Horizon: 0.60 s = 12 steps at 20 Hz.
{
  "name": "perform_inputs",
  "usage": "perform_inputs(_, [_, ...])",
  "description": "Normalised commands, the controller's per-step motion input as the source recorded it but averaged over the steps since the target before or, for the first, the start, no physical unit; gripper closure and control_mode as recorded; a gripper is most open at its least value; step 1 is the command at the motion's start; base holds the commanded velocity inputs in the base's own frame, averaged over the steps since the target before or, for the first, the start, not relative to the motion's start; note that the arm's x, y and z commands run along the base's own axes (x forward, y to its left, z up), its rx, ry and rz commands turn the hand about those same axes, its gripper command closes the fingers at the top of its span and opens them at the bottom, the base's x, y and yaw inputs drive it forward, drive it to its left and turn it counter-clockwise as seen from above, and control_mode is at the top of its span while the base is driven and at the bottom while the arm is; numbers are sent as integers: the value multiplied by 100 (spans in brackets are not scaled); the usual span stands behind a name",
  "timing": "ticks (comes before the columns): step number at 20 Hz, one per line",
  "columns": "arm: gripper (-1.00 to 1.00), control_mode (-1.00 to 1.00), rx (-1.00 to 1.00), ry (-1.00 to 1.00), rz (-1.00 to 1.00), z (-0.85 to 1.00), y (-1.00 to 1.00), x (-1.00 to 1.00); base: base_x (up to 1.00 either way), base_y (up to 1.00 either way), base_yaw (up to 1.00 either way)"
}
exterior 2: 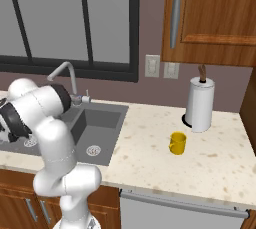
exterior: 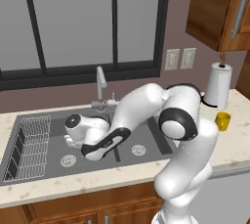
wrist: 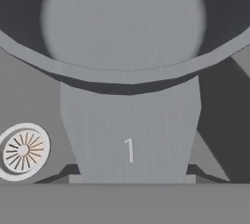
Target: Move any existing items from the left basin to the right basin for drying. Then move the mug from the counter to the left basin of the sink for washing.
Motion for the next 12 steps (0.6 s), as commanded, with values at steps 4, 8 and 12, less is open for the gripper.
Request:
perform_inputs(4, [100, -100, 0, 0, -6, 65, 0, -2, 0, 0, 0])
perform_inputs(8, [100, -100, 0, 0, -5, 45, -1, -15, 0, 0, 0])
perform_inputs(12, [100, -100, 0, -1, -5, 25, -17, -33, 0, 0, 0])
